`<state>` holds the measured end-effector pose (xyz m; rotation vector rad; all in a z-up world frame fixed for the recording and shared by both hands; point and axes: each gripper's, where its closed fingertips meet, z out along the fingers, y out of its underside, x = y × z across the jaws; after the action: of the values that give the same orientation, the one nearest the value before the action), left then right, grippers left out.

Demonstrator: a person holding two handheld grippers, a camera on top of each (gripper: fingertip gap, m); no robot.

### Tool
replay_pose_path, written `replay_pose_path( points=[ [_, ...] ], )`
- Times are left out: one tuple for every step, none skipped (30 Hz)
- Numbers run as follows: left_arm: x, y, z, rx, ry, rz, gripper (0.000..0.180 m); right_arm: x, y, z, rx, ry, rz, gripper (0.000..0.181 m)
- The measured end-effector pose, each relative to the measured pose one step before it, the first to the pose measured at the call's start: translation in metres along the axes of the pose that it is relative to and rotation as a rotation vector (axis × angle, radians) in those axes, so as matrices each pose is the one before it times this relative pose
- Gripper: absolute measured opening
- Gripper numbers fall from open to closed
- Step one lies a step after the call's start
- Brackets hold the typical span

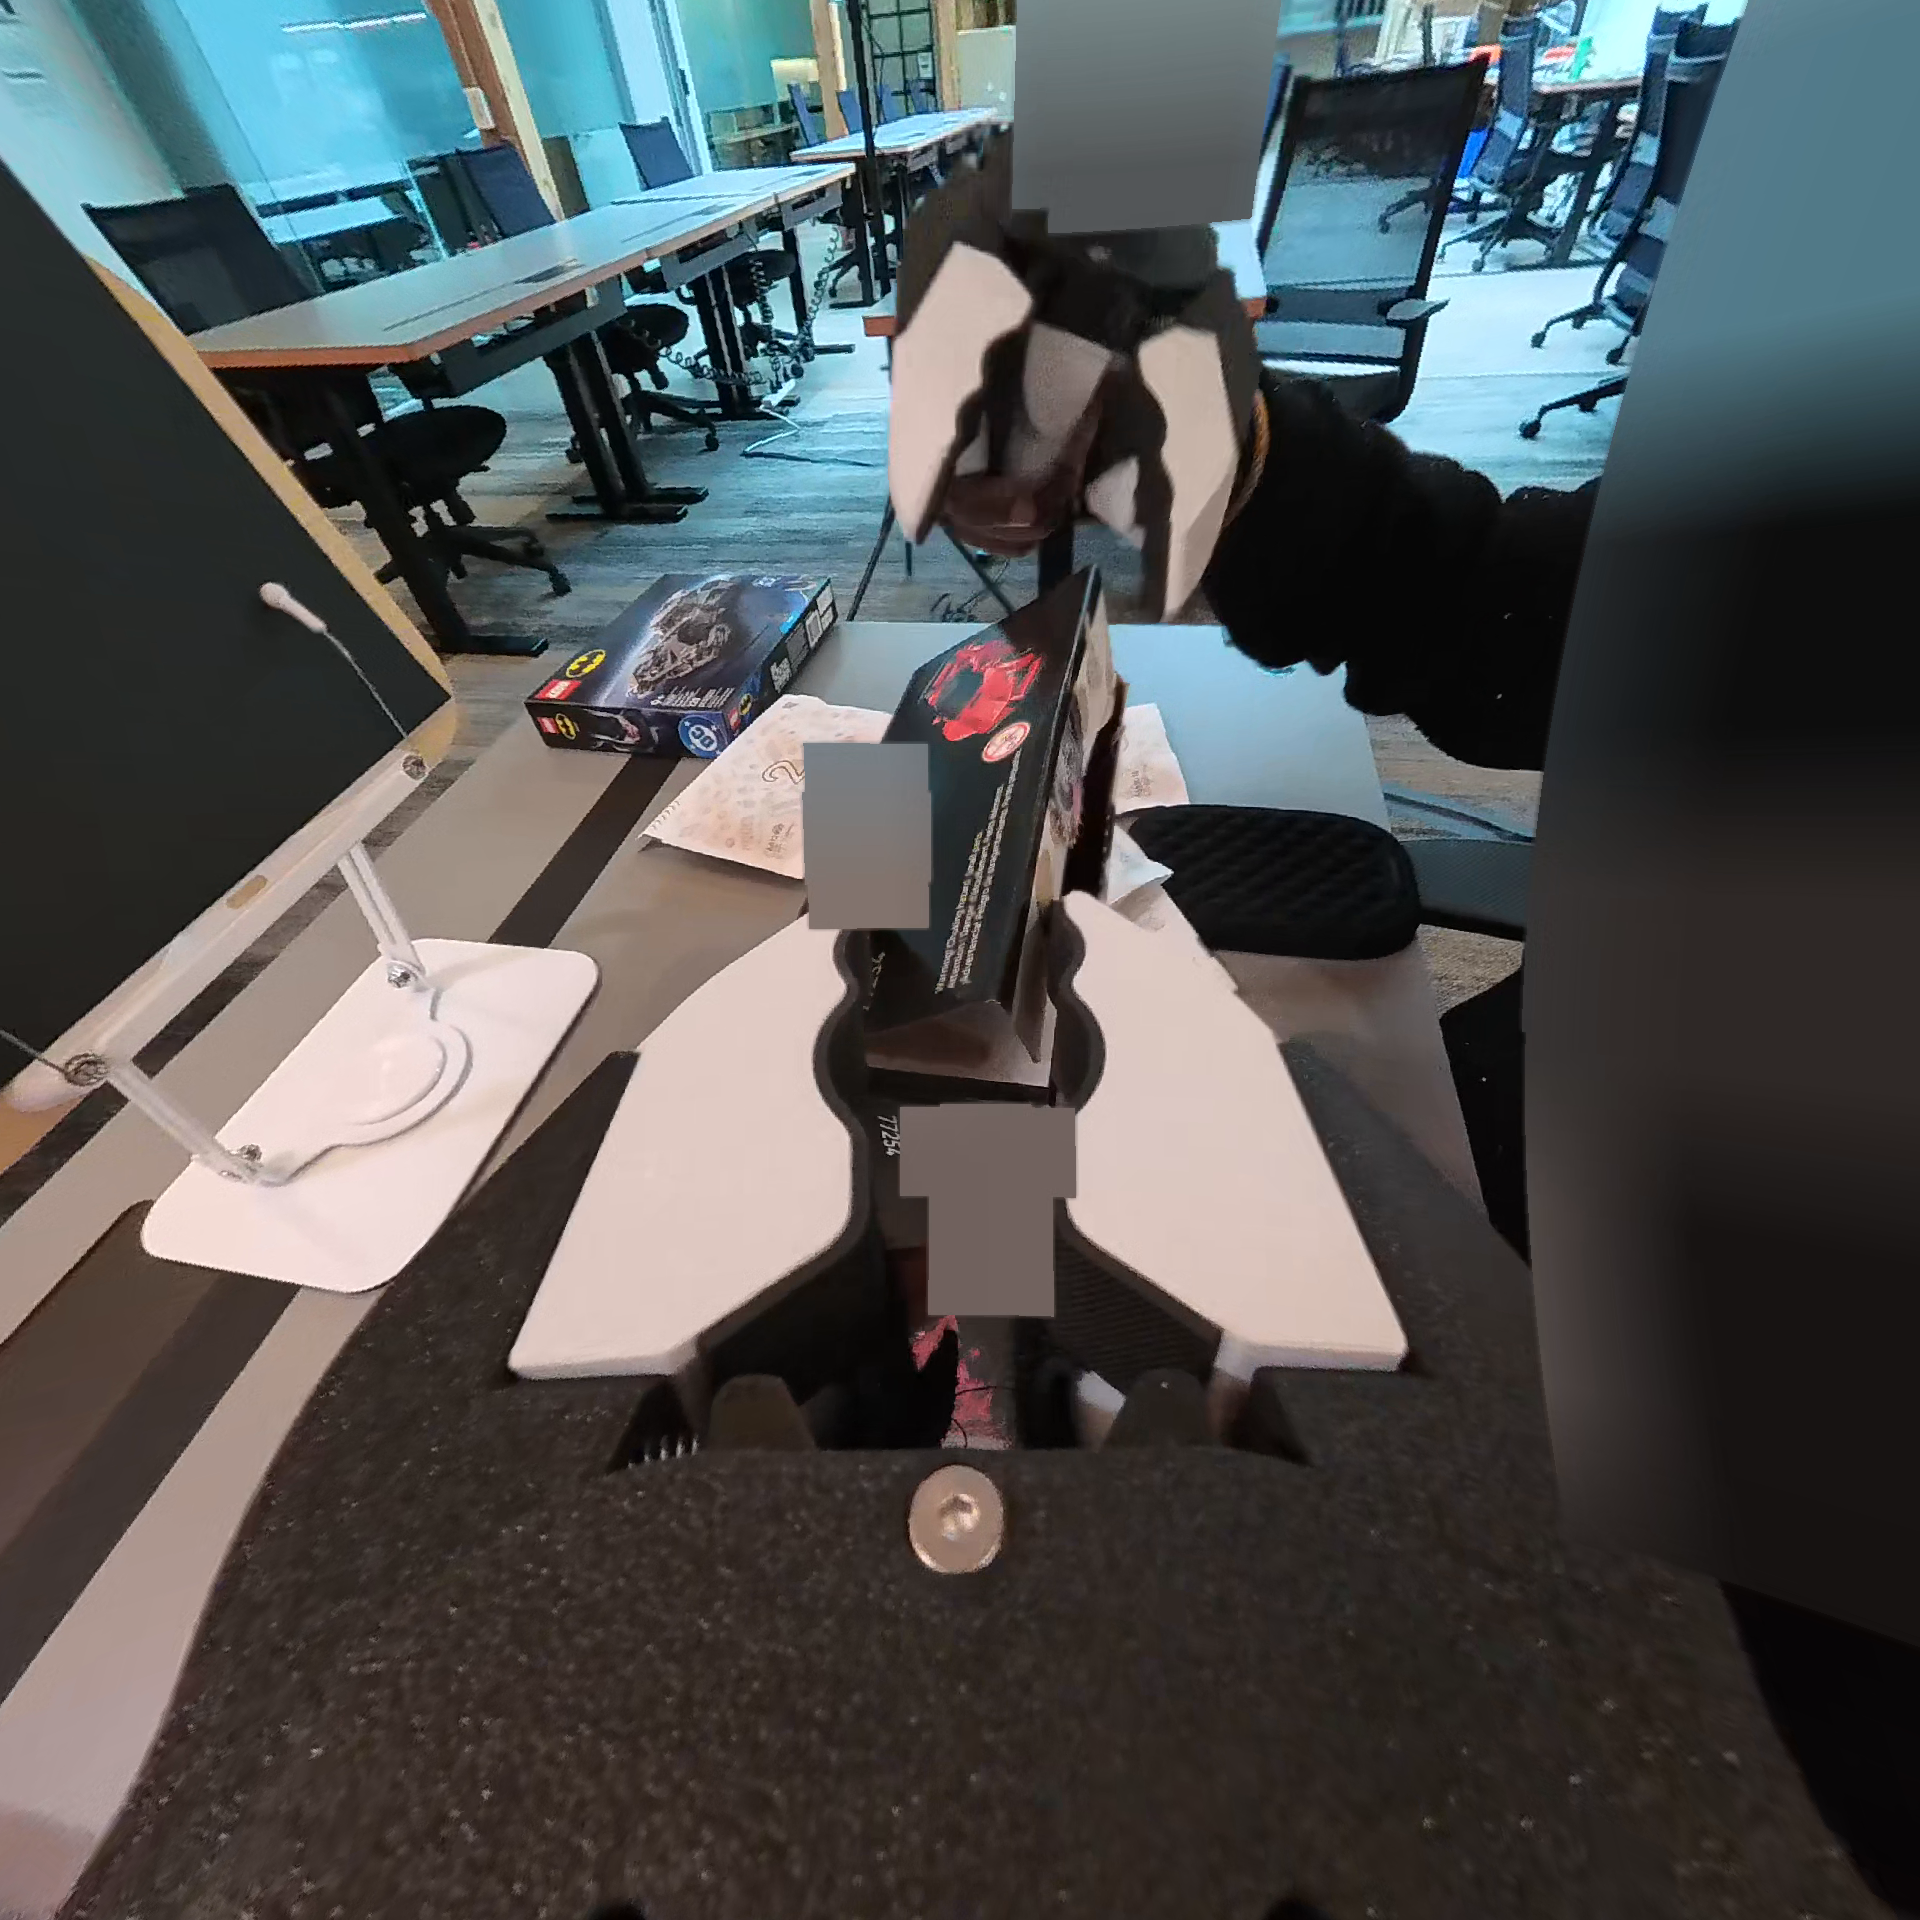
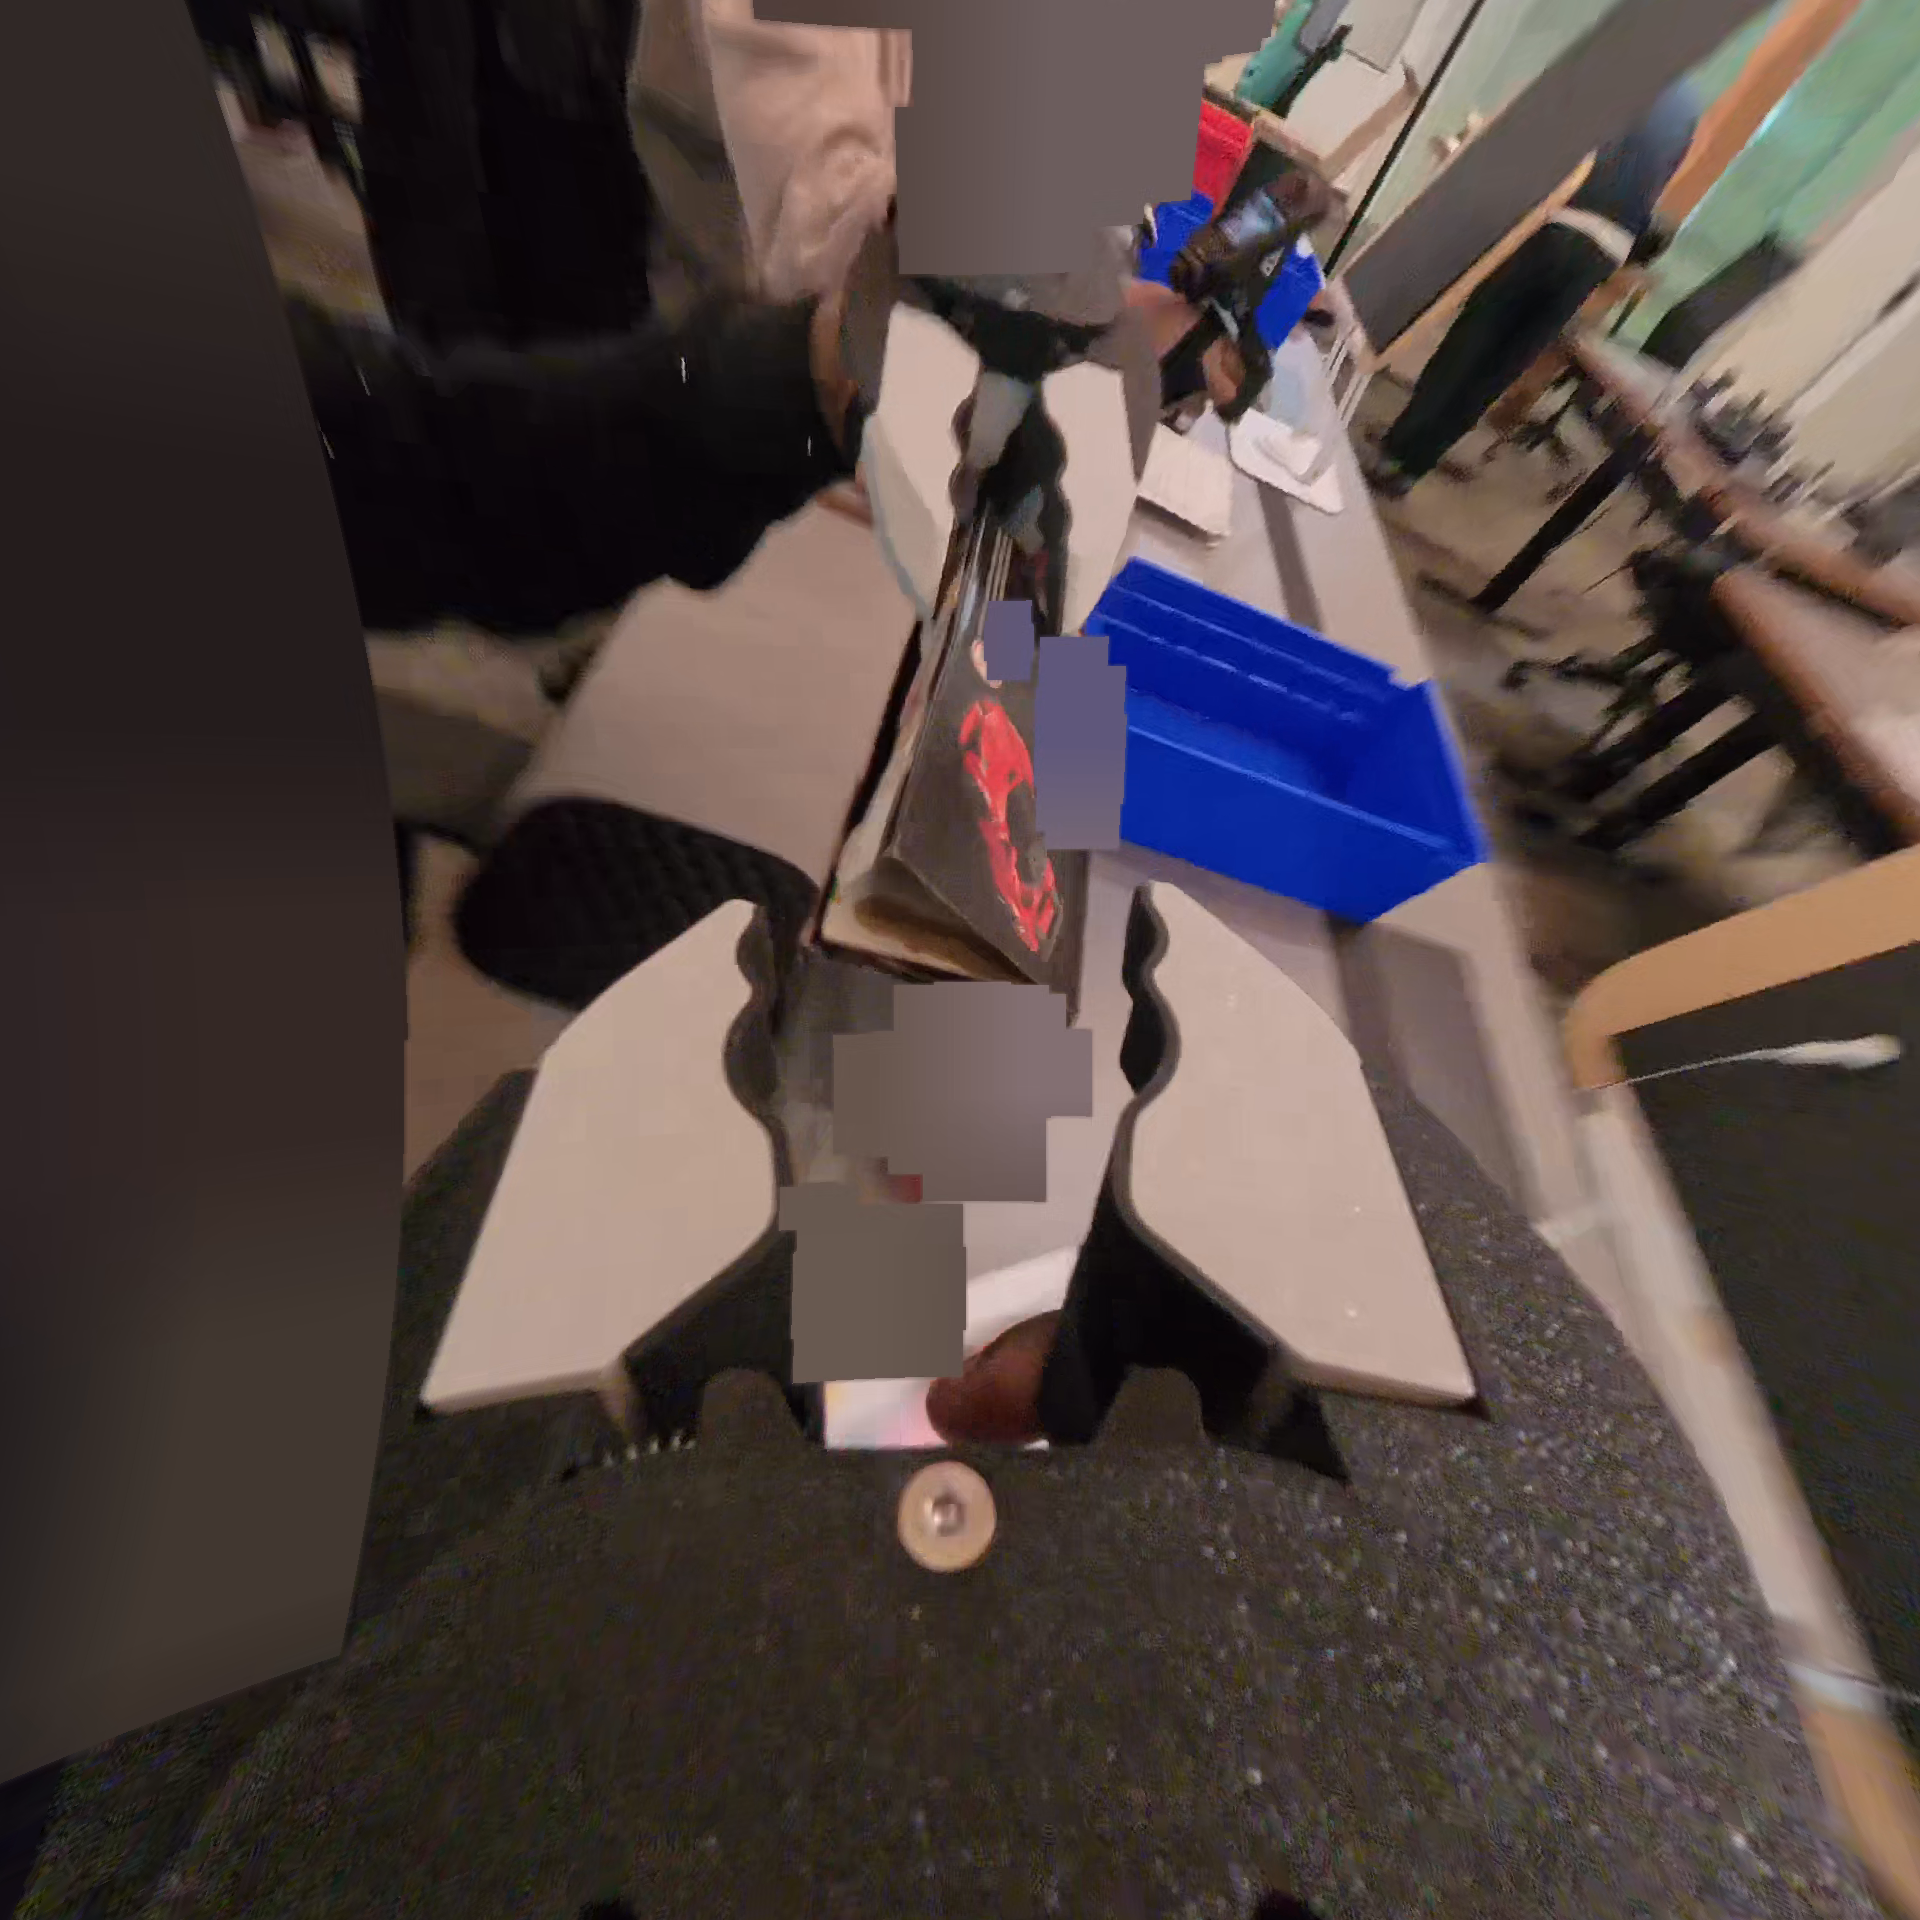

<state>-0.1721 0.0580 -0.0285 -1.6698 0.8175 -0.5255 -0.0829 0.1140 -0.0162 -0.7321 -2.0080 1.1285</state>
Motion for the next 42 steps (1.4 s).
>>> replay_pose_path(
  points=[
    [-0.00005, 0.00081, 0.00047, -0.0069, -0.008, 0.0094, 0.032, -0.00042, -0.00565, 0.00082, 0.0363, -0.0227, 0.0936, 0.064],
    [0.00006, 0.00027, 0.00061, -0.0033, -0.0059, 0.0087, 0.032, 0.00145, -0.00381, 0.00208, 0.0238, 0.0018, 0.0767, 0.06],
    [0.00027, 0.00008, 0.00058, -0.0023, -0.0038, 0.0046, 0.032, 0.00474, -0.00116, 0.00295, 0.0021, 0.0293, 0.0655, 0.059],
    [0.00025, 0.00014, 0.00043, -0.0023, -0.0033, 0.004, 0.033, 0.00057, -0.00218, 0.00283, 0.0127, 0.0072, 0.0455, 0.052],
    [0.00024, -0.00004, 0.00038, -0.0017, -0.0036, 0.0045, 0.032, 0.00181, -0.00105, 0.00331, 0.0088, 0.0185, 0.0417, 0.041],
    [-0.00011, -0.00004, -0.0002, -0.0006, -0.0027, 0.0025, 0.032, -0.00069, 0.00304, 0.00321, -0.0211, 0.0076, 0.0104, 0.036],
    [-0.00001, 0.0002, -0.00002, -0.0002, -0.0013, 0.001, 0.032, -0.0023, 0.00503, 0.00233, -0.0347, 0.0013, -0.0244, 0.029],
    [-0.00117, 0.00073, -0.00013, -0.0023, -0.0074, 0.0006, 0.033, -0.00215, 0.00301, 0.00174, -0.0202, 0.0101, -0.0303, 0.025],
    [-0.00055, 0.0003, 0.00006, -0.0003, -0.0047, 0.0016, 0.033, -0.00397, 0.0018, 0.00166, -0.0114, 0.0, -0.0295, 0.022],
    [0.0008, -0.00001, 0.00001, 0.0013, 0.0028, 0.0023, 0.033, -0.00201, 0.00177, 0.00191, -0.0148, 0.0063, -0.023, 0.019],
    [0.00039, 0.00033, -0.00016, -0.0048, -0.0014, 0.0065, 0.033, 0.00048, 0.00093, 0.00086, -0.0078, 0.0178, -0.0211, 0.018],
    [-0.00046, 0.00085, -0.00021, -0.0079, -0.0065, 0.0113, 0.033, -0.00018, 0.00012, 0.00028, -0.004, 0.0095, -0.0217, 0.018],
    [0.00041, -0.00014, -0.00017, -0.0015, -0.0004, 0.0069, 0.033, -0.00111, -0.00026, -0.00012, -0.0043, 0.0019, -0.0197, 0.018],
    [0.00079, -0.0002, 0.00007, -0.0005, 0.0009, 0.0021, 0.033, -0.00213, 0.00086, -0.00062, -0.0041, 0.001, -0.017, 0.017],
    [0.00063, 0.00013, 0.00014, -0.0007, 0.0007, 0.0027, 0.033, -0.00074, 0.00038, -0.00031, -0.0079, 0.0029, -0.0171, 0.017],
    [0.00041, 0.00013, 0.00013, -0.0003, -0.002, 0.0059, 0.033, -0.00055, 0.00041, -0.00015, -0.0087, 0.0067, -0.0209, 0.017],
    [0.00015, 0.00024, 0.00012, -0.0012, -0.0039, 0.0052, 0.033, -0.0004, 0.00057, 0.00012, -0.0106, 0.0105, -0.0232, 0.017],
    [0.0008, 0.00006, -0.00033, -0.001, 0.0002, 0.009, 0.033, -0.00137, 0.0, 0.00014, -0.0089, 0.0066, -0.0252, 0.017],
    [0.00209, -0.00016, -0.00049, 0.0012, 0.0051, 0.0091, 0.033, -0.00185, -0.0005, -0.00003, -0.0069, 0.003, -0.0221, 0.017],
    [0.00181, -0.00037, -0.00081, 0.0019, 0.0083, 0.0044, 0.033, -0.00182, -0.00031, 0.00006, -0.0085, -0.0014, -0.01, 0.017],
    [0.00026, -0.00025, -0.00091, 0.0013, 0.0042, 0.0008, 0.033, -0.0006, 0.00006, 0.00013, -0.0125, 0.0024, 0.0009, 0.017],
    [0.00003, -0.00041, -0.0012, 0.0039, 0.0034, 0.0002, 0.033, 0.00093, 0.00127, -0.00002, -0.016, 0.0078, 0.0026, 0.017],
    [0.00036, -0.00134, -0.00141, 0.0103, 0.0024, -0.0013, 0.034, 0.00095, 0.00157, -0.00008, -0.0135, 0.0065, 0.0015, 0.018],
    [-0.00015, -0.00344, -0.00235, 0.0195, -0.0063, 0.0011, 0.035, 0.00038, 0.00003, -0.0003, -0.0034, -0.0014, 0.0073, 0.018],
    [-0.00229, -0.00549, -0.00256, 0.0323, -0.0163, 0.0006, 0.035, -0.00061, -0.00017, 0.00005, 0.0003, -0.0101, 0.014, 0.018],
    [-0.0036, -0.00626, -0.00208, 0.0367, -0.0188, -0.0085, 0.034, -0.00135, -0.00064, 0.00017, 0.0023, -0.0142, 0.0095, 0.018],
    [-0.00357, -0.00533, -0.00085, 0.033, -0.017, -0.0171, 0.031, -0.00097, -0.00035, 0.00037, 0.0008, -0.0093, 0.004, 0.018],
    [-0.0041, -0.00252, -0.00001, 0.0082, -0.0177, -0.0238, 0.026, 0.00056, -0.00001, -0.00002, -0.0028, 0.0002, 0.0019, 0.018],
    [0.00042, 0.00298, 0.00138, -0.0303, 0.0123, -0.0095, 0.019, 0.00124, 0.00055, 0.0001, -0.006, 0.0044, -0.001, 0.018],
    [0.00317, 0.00666, 0.00258, -0.0451, 0.019, 0.0084, 0.014, 0.0012, 0.00027, -0.00013, -0.0025, 0.0034, -0.0014, 0.018],
    [0.00125, 0.00377, 0.00241, -0.0205, -0.0039, 0.0143, 0.008, 0.00022, 0.00078, 0.00009, -0.004, -0.0029, 0.002, 0.018],
    [0.00126, 0.00072, 0.00137, -0.0014, -0.0091, 0.0055, 0.004, -0.00077, -0.00031, 0.00028, 0.0046, -0.0074, 0.0034, 0.018],
    [0.00076, 0.00045, 0.00091, -0.0028, -0.0009, -0.0064, 0.003, -0.00173, -0.0008, 0.00003, 0.0063, -0.0124, 0.0026, 0.018],
    [0.00021, 0.00037, 0.00069, -0.0025, 0.0071, -0.0116, 0.002, -0.00128, -0.00087, -0.00024, 0.0036, -0.0102, 0.0013, 0.018],
    [0.00025, 0.0012, 0.00047, -0.0065, 0.0102, -0.0118, 0.001, -0.00114, -0.00047, 0.00004, -0.0005, -0.0092, -0.0012, 0.018],
    [0.00112, 0.00355, 0.00039, -0.0196, 0.0165, -0.0113, 0.0, -0.002, -0.00058, -0.00013, -0.0002, -0.016, 0.0013, 0.018],
    [0.00148, 0.00367, 0.00032, -0.0202, 0.0151, -0.0044, 0.001, -0.00237, -0.00224, -0.00075, 0.0111, -0.022, 0.0119, 0.018],
    [-0.0007, -0.00072, 0.00018, 0.0081, -0.0085, 0.0058, 0.001, -0.0018, -0.00424, -0.00148, 0.0255, -0.0201, 0.0215, 0.018],
    [-0.00207, 0.00024, -0.00037, -0.0022, -0.0205, 0.0127, 0.002, -0.00064, -0.0043, -0.00167, 0.0253, -0.0116, 0.0234, 0.018],
    [-0.00038, 0.00021, -0.00052, -0.0043, -0.0104, 0.0138, 0.003, 0.00198, -0.00136, -0.00118, 0.0117, 0.0025, 0.0157, 0.018],
    [0.00045, -0.00039, -0.00023, 0.0015, 0.0011, 0.0032, 0.003, 0.00356, 0.00013, -0.00086, 0.0043, 0.0129, 0.0102, 0.015],
    [0.00059, 0.0001, 0.00053, 0.002, 0.0042, -0.0057, 0.002, 0.00358, 0.001, 0.00077, 0.001, 0.0179, 0.012, 0.009]
  ],
)
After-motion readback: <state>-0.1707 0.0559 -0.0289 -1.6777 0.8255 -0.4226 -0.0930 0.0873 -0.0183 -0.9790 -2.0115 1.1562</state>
